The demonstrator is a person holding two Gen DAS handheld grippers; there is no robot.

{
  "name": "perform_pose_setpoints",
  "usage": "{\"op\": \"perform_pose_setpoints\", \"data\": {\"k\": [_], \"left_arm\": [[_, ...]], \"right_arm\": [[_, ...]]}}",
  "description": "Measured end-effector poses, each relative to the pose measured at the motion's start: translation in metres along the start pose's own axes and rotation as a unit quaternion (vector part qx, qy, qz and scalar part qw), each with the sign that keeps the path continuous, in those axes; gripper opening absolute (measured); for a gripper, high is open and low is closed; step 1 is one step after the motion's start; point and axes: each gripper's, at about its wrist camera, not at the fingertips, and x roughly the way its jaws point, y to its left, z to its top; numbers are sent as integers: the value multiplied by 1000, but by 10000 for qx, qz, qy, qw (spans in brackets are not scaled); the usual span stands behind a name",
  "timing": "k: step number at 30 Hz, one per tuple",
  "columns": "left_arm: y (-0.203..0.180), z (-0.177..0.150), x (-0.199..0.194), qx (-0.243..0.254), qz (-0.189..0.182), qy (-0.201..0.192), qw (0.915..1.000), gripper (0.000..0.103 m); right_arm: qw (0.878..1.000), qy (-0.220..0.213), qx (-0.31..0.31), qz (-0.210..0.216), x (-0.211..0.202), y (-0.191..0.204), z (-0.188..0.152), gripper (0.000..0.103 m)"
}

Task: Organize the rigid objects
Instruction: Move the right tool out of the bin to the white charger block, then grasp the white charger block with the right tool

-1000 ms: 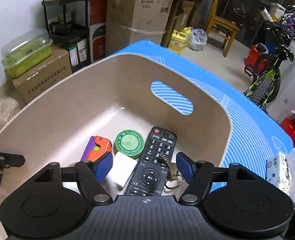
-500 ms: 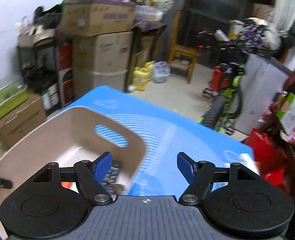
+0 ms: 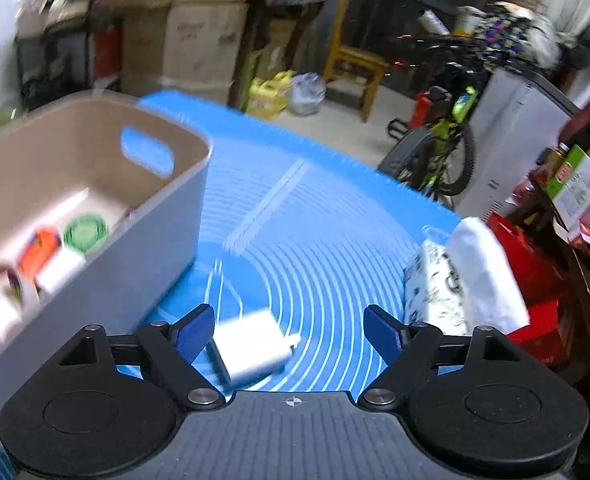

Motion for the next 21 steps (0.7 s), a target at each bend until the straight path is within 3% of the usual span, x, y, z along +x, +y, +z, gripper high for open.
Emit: {"op": "perform_pose_setpoints", "data": {"k": [12, 18, 21], "left_arm": [[0, 0, 0, 5, 6, 5, 10000, 8], [0, -1, 1, 17, 28, 10, 10000, 8], [0, -1, 1, 20, 33, 10, 10000, 8]], "right_arm": [[9944, 33, -810, 674, 41, 23, -8, 90], [9886, 230, -1190, 891, 60, 31, -6, 83], [9895, 236, -1023, 994, 63, 24, -4, 82]]}}
